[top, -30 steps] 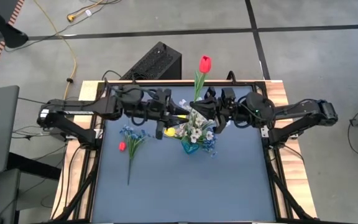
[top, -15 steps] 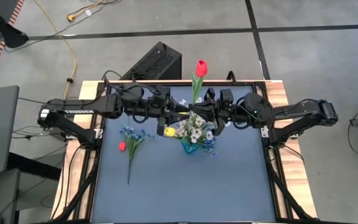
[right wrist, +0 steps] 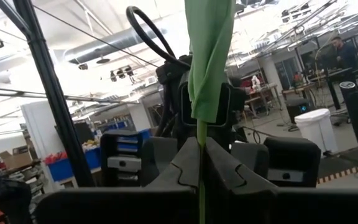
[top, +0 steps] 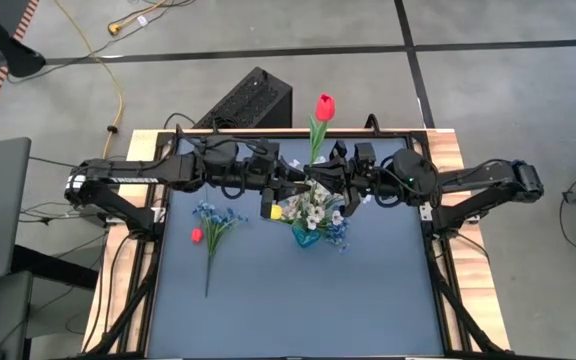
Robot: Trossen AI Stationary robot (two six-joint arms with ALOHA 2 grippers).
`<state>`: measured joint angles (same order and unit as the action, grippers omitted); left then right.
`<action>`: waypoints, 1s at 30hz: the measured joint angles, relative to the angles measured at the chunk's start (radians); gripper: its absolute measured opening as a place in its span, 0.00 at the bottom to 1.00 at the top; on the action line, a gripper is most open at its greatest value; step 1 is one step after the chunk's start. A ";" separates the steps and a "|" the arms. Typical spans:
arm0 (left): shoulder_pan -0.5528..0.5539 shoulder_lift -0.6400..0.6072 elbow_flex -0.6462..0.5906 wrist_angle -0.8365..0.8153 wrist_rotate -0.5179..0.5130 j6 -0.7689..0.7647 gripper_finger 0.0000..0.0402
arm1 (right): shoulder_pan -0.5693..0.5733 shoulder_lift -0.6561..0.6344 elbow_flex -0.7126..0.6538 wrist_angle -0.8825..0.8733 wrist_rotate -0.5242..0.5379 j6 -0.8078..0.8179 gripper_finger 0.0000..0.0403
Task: Sort flowers into vase by color
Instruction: Put the right red flower into the violet vase
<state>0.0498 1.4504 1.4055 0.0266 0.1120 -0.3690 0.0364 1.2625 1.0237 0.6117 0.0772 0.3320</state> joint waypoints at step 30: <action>0.036 -0.004 0.000 0.035 0.076 0.035 0.00 | 0.001 -0.001 0.000 0.010 0.000 0.036 0.39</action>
<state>0.0854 1.4467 1.4055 0.0619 0.1884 -0.3336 0.0376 1.2616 1.0237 0.6218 0.0769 0.3685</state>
